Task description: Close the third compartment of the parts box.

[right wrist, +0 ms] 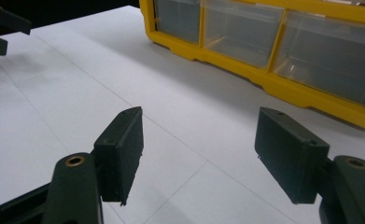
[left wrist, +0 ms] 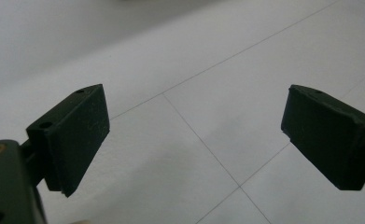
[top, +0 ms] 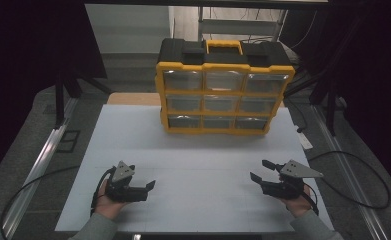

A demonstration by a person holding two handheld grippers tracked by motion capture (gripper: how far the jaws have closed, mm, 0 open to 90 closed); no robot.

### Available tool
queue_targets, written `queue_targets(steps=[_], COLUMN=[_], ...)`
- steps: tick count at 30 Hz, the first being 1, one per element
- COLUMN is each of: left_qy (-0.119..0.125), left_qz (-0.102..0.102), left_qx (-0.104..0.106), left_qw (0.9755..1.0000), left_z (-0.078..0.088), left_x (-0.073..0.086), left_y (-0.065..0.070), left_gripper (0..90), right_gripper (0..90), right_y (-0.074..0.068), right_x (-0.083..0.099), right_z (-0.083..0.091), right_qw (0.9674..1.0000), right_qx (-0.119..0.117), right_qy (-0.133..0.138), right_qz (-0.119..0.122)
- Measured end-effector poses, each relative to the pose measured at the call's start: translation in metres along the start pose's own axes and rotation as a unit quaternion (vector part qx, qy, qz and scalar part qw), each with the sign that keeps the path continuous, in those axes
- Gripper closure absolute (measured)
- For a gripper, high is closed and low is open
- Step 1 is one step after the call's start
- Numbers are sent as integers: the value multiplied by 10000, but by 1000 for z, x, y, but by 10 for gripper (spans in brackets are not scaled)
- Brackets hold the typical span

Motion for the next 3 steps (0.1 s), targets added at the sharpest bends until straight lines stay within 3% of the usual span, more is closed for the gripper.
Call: queue_targets(steps=[3], left_qy=[-4], left_qz=[1], left_qx=[-4], left_qw=[10000], left_z=[0], left_x=[0], left_y=[0], left_gripper=[84], right_gripper=[320], right_y=[-2], right_x=[4], right_z=[-2], right_qw=[10000], right_qx=[-9], right_qy=[-81], right_qz=[54])
Point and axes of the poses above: each handheld gripper's, and its own axes: z roughly backward along the jaws, x roughly out of its underside, y roughly to its right, the point moved 6 cm from there along -z, roughly forward along the jaws, and after that the axes turned 7 degrees about y, right-handed, at the moved point
